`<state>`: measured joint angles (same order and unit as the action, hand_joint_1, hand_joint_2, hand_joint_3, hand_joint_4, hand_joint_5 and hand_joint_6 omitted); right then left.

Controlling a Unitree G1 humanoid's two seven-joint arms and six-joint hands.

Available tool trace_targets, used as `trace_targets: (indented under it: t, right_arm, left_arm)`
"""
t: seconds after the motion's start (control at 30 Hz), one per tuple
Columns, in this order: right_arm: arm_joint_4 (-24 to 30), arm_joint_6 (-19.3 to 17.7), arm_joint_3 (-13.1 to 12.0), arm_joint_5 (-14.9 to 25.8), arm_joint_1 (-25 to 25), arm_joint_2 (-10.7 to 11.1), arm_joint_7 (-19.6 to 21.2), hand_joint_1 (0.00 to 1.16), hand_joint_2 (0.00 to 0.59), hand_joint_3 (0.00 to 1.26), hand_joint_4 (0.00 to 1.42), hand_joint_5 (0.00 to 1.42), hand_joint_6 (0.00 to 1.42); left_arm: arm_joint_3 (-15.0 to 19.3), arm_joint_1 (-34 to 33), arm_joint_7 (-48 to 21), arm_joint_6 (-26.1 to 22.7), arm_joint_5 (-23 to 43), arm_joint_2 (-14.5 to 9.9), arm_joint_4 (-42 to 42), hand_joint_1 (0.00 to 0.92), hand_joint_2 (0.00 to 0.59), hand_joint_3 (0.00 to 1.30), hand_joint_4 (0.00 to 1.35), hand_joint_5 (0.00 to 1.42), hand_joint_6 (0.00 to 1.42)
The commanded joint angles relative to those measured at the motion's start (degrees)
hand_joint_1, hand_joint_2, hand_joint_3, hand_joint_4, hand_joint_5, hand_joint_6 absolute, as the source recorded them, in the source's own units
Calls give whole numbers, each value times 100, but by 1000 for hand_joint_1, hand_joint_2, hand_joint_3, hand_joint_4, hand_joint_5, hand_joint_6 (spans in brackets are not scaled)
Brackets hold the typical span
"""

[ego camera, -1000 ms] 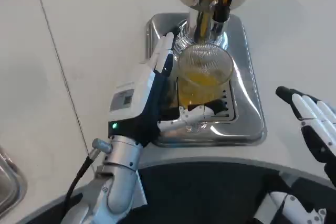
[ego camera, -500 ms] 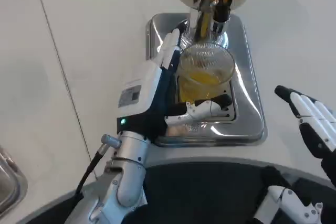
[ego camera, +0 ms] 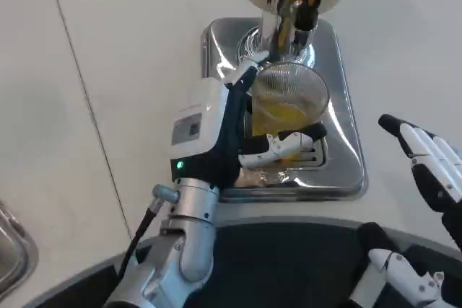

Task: Grasp the cup under the faucet to collect the drink, then remove the cup.

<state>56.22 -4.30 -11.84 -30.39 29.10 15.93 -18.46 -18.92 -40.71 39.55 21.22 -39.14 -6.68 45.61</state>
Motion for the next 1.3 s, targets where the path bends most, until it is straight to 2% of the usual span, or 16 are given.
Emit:
trace_targets:
  t: [0.03, 0.1, 0.27, 0.4, 0.63, 1.13, 1.3]
  right_arm:
    - [59, 176, -53, -9, -32, 1, -70, 278, 435, 0, 0, 0, 0]
    - [94, 232, -98, 3, -20, 3, -79, 273, 437, 0, 0, 0, 0]
    - [181, 319, -209, 45, 72, 10, -118, 270, 442, 0, 0, 0, 0]
    - [181, 411, -243, 82, 31, 30, -176, 269, 444, 0, 0, 0, 0]
    - [141, 574, -89, 51, -176, 57, -271, 270, 447, 0, 0, 0, 0]
    - [-25, 568, 224, 4, -339, 38, -243, 289, 453, 0, 0, 0, 0]
    - [-91, 541, 288, -13, -393, 37, -209, 293, 453, 0, 0, 0, 1]
  left_arm:
    - [-163, 46, 380, -161, -149, 182, 0, 590, 65, 860, 1052, 1352, 1424]
    - [-215, 93, 517, -160, -168, 253, -43, 605, 71, 960, 1161, 1419, 1424]
    - [-114, 163, 648, -151, -9, 401, -212, 617, 47, 1050, 1240, 1424, 1424]
    - [-12, 196, 553, -201, 160, 461, -341, 642, 2, 1078, 1205, 1409, 1424]
    - [173, 379, 325, -313, 439, 433, -689, 725, 0, 1101, 1163, 1355, 1424]
    - [430, 914, 56, -597, 404, -71, -1652, 787, 0, 1126, 1096, 1308, 1424]
    - [616, 1053, -26, -594, 426, -412, -1871, 798, 0, 1126, 1094, 1294, 1424]
